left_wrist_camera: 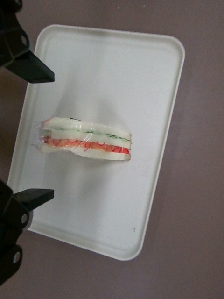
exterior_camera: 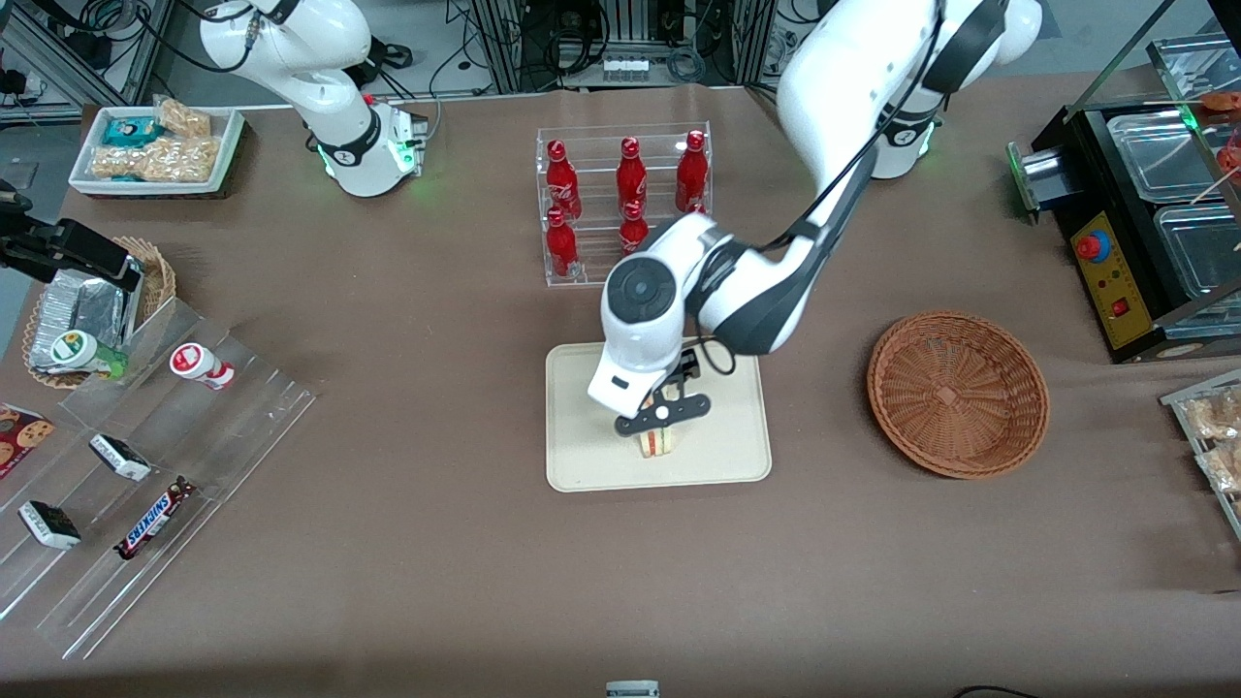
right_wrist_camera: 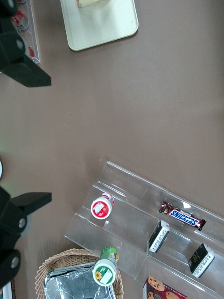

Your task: Place sandwich from basket to tray

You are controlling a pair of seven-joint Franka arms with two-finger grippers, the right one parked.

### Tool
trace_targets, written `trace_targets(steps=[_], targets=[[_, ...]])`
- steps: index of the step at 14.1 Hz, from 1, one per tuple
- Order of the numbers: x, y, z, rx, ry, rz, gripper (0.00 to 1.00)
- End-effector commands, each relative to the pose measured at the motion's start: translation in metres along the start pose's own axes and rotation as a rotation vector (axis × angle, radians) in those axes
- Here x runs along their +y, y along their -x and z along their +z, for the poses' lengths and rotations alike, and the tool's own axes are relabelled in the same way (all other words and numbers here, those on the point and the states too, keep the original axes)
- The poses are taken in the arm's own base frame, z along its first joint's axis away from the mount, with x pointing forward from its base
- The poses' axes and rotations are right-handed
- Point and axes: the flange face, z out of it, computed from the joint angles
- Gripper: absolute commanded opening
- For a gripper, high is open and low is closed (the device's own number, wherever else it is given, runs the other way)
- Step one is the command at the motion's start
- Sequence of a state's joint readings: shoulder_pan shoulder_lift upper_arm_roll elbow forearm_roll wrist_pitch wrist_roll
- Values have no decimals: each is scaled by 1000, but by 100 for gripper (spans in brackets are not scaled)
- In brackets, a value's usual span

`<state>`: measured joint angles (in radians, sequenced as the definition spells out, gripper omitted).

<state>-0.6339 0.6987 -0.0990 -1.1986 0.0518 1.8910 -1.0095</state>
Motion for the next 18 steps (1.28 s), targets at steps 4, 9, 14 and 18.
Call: trace_targets(steps=[4,9,14,18], targets=[[-101,-46,-113,-51,-8,-31,100],[-230,-101,-138,-62,-17,8,100],[-355,-111,-162,-66,-23,117,100],[-409,-119,-181,-75,-19,191,100]])
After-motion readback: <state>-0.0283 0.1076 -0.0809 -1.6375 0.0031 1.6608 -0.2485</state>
